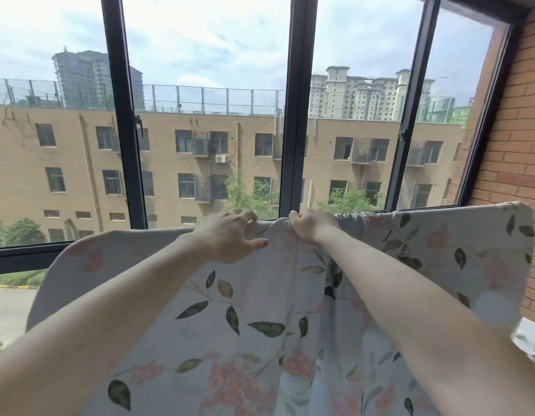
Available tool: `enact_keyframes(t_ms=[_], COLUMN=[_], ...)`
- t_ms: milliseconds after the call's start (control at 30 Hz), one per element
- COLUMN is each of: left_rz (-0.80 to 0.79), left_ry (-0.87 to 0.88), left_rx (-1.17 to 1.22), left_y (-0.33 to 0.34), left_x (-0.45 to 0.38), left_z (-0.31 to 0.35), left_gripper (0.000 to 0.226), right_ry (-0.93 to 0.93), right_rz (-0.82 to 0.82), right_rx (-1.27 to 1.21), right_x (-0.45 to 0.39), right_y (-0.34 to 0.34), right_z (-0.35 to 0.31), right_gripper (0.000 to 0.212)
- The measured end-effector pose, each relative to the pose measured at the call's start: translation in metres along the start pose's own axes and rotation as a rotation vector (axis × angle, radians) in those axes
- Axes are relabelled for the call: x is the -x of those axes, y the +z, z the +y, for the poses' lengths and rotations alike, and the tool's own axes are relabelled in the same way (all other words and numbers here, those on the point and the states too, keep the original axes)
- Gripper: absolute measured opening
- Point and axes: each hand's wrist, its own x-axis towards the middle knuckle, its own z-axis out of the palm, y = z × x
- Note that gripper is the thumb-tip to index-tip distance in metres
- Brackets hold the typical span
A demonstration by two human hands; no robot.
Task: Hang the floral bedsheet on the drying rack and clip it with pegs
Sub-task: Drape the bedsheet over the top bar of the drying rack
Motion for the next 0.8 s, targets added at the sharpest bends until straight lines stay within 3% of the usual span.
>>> enact_keyframes(t_ms=[167, 267, 433, 633, 800], left_rz=[0.164, 0.244, 0.241, 0.271, 0.288], left_ry=[-0.023, -0.065, -0.107, -0.15, -0.211], left_rx=[-0.114, -0.117, -0.146, -0.197, -0.216], left_y=[0.036, 0.039, 0.04, 0.039, 0.042], left_x=[-0.031, -0.041, -0.047, -0.043, -0.05], left_z=[0.027, 0.024, 0.016, 0.03, 0.047], left_gripper=[0.045, 0.053, 0.063, 0.064, 0.07], right_ry=[-0.034, -0.099, -0.053, 0.207, 0.1], right_rz=[-0.017, -0.002, 0.196, 0.027, -0.019], right_rx=[-0.052, -0.117, -0.008, 0.169, 0.142], right_x=[-0.002, -0.002, -0.006, -0.019, -0.034], right_y=[-0.005, -0.017, -0.044, -0.078, -0.075], right_z=[0.015, 0.033, 0.12, 0.248, 0.289], right_gripper=[0.058, 0.051, 0.046, 0.055, 0.073])
